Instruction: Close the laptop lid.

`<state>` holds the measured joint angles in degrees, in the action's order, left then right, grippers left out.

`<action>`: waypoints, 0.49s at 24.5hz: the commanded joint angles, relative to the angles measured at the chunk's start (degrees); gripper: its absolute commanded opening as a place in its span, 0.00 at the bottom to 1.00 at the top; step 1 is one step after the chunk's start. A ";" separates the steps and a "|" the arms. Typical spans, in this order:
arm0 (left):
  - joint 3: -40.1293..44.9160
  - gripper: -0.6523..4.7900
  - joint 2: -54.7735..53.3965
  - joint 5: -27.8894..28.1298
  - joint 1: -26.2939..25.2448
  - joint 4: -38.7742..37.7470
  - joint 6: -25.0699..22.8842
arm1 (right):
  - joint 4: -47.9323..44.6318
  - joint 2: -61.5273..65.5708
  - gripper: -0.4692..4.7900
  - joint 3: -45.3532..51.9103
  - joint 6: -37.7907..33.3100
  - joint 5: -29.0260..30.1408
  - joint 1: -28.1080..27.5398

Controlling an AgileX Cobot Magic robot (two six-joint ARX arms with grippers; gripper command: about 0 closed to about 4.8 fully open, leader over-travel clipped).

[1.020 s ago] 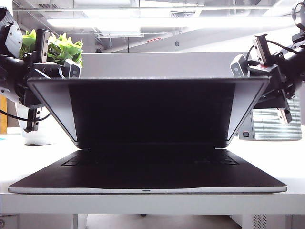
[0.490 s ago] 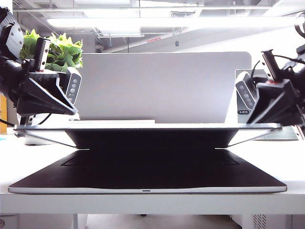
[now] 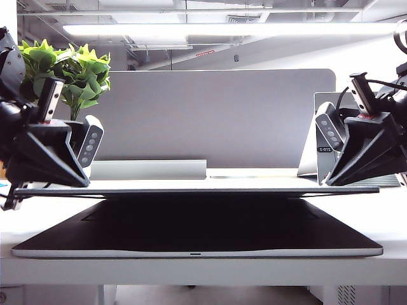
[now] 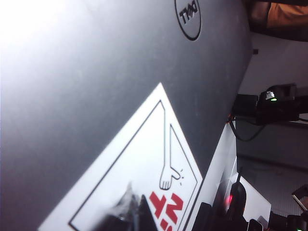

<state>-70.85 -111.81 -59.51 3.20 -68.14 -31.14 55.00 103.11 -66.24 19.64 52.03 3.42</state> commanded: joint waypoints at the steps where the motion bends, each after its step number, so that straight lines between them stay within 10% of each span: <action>1: 1.81 0.11 0.22 0.37 0.02 2.23 1.27 | 0.00 -0.17 0.08 -0.09 0.37 0.17 0.09; 12: 2.58 0.11 0.31 -9.01 0.02 5.49 1.57 | -2.01 -0.22 0.08 -1.68 0.28 6.10 0.09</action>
<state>-68.01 -111.83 -64.97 3.20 -63.75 -29.52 54.33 103.18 -66.78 19.64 55.18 3.44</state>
